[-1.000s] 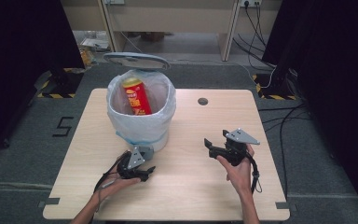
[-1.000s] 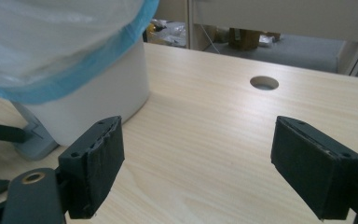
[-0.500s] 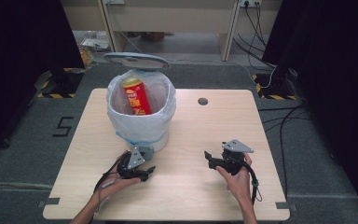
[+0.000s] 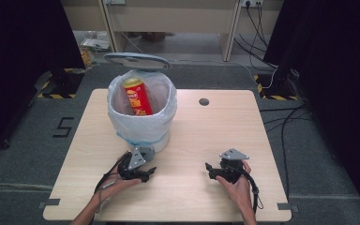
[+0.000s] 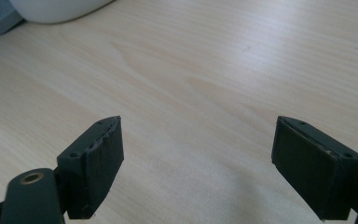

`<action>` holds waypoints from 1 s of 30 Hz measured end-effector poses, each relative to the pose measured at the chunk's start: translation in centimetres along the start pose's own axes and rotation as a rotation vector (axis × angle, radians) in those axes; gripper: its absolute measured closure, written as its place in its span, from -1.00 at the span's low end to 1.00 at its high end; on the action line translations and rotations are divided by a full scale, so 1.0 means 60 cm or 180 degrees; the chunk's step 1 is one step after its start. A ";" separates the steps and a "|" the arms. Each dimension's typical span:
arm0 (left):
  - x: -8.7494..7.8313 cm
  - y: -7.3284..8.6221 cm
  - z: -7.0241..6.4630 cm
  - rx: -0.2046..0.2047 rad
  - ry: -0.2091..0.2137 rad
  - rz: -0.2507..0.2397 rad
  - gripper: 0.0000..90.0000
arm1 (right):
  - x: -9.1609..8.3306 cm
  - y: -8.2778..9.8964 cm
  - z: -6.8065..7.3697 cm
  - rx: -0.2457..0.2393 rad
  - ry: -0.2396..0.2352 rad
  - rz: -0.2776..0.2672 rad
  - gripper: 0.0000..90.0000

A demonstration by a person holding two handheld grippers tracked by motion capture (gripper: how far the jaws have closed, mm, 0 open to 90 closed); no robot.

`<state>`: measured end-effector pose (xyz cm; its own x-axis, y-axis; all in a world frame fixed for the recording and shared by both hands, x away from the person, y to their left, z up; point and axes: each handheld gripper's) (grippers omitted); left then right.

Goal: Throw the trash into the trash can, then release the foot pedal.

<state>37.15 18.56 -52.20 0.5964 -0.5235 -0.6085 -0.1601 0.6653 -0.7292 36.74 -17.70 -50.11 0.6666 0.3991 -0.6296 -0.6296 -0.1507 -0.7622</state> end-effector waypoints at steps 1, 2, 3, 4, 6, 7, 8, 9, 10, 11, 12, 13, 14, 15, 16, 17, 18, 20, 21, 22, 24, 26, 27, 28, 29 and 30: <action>0.000 0.000 0.000 0.0001 0.0000 0.0000 -0.38 | 0.001 0.003 0.002 -0.0005 0.0000 0.0040 -0.62; 0.000 0.000 0.000 0.0001 -0.0002 0.0001 -0.38 | 0.002 0.005 0.003 -0.0024 0.0004 0.0065 -0.62; 0.000 0.000 0.000 0.0000 0.0001 0.0000 -0.38 | 0.003 0.007 0.004 -0.0052 0.0015 0.0091 -0.62; 0.000 0.000 0.000 0.0000 0.0001 0.0000 -0.38 | 0.004 0.010 0.005 -0.0058 0.0023 0.0120 -0.63; 0.000 0.000 0.000 0.0000 0.0001 0.0000 -0.38 | 0.005 0.013 0.006 -0.0067 0.0017 0.0157 -0.62; 0.000 0.000 0.000 0.0001 0.0001 0.0000 -0.38 | 0.005 0.015 0.007 -0.0062 0.0017 0.0172 -0.63; 0.000 0.000 0.000 0.0001 0.0001 0.0000 -0.38 | 0.006 0.016 0.006 -0.0073 0.0018 0.0177 -0.63; 0.000 0.000 0.000 0.0002 0.0000 0.0001 -0.38 | 0.006 0.018 0.006 -0.0069 0.0027 0.0183 -0.63; 0.000 0.000 0.000 0.0002 0.0000 0.0000 -0.38 | 0.006 0.019 0.005 -0.0065 0.0038 0.0209 -0.63; 0.000 0.000 0.000 0.0002 0.0000 0.0000 -0.38 | 0.007 0.021 0.005 -0.0064 0.0053 0.0220 -0.63; 0.000 0.000 0.000 0.0001 0.0000 0.0000 -0.38 | 0.007 0.022 0.005 -0.0064 0.0062 0.0233 -0.63; 0.000 0.000 0.000 0.0001 -0.0001 -0.0001 -0.38 | 0.008 0.024 0.004 -0.0057 0.0067 0.0248 -0.63; 0.000 0.000 0.000 0.0002 -0.0001 0.0000 -0.38 | 0.009 0.027 0.003 -0.0048 0.0074 0.0260 -0.65; 0.000 0.000 0.000 0.0002 -0.0001 0.0000 -0.38 | 0.010 0.028 0.003 0.0001 0.0051 0.0255 -0.65; 0.000 0.000 0.000 0.0002 0.0000 0.0000 -0.38 | 0.009 0.028 0.002 0.0005 0.0051 0.0259 -0.65; 0.000 0.000 0.000 0.0003 -0.0001 0.0000 -0.38 | 0.008 0.028 0.002 0.0002 0.0051 0.0259 -0.66; 0.000 0.000 0.000 0.0002 -0.0001 0.0000 -0.38 | 0.008 0.028 0.001 -0.0010 0.0049 0.0259 -0.66; 0.000 0.000 0.000 0.0002 -0.0001 0.0001 -0.38 | 0.008 0.029 0.002 0.0004 0.0056 0.0259 -0.66; 0.000 0.000 0.000 0.0002 -0.0001 0.0000 -0.38 | 0.008 0.029 0.001 -0.0006 0.0053 0.0262 -0.67; 0.000 0.000 0.000 0.0003 0.0000 0.0000 -0.38 | 0.008 0.029 0.001 -0.0004 0.0052 0.0265 -0.67; 0.000 0.000 0.000 0.0004 -0.0002 -0.0001 -0.38 | 0.009 0.029 0.001 0.0001 0.0052 0.0265 -0.67; 0.000 0.000 0.000 0.0004 -0.0001 -0.0001 -0.38 | 0.008 0.029 0.002 0.0000 0.0053 0.0267 -0.67; 0.000 0.000 0.000 0.0005 -0.0001 0.0000 -0.38 | 0.008 0.029 0.002 0.0001 0.0052 0.0268 -0.68; 0.000 0.000 0.000 0.0003 -0.0002 -0.0001 -0.38 | 0.009 0.029 0.001 -0.0005 0.0054 0.0267 -0.68; 0.000 0.000 0.000 0.0005 -0.0003 0.0000 -0.38 | 0.009 0.029 0.001 -0.0005 0.0053 0.0266 -0.68; 0.000 0.000 0.000 0.0005 -0.0002 0.0001 -0.38 | 0.009 0.029 0.001 -0.0005 0.0052 0.0267 -0.68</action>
<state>37.14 18.56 -52.20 0.5969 -0.5229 -0.6085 -0.1590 0.6663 -0.7286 35.97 -17.70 -51.74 0.6180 0.3701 -0.6936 -0.6829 -0.1844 -0.7068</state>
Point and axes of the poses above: each handheld gripper's, and its own axes: x roughly forward along the jaws, y roughly out of its underside, z roughly to its left, and after that the axes turned 12 degrees about x, right-handed
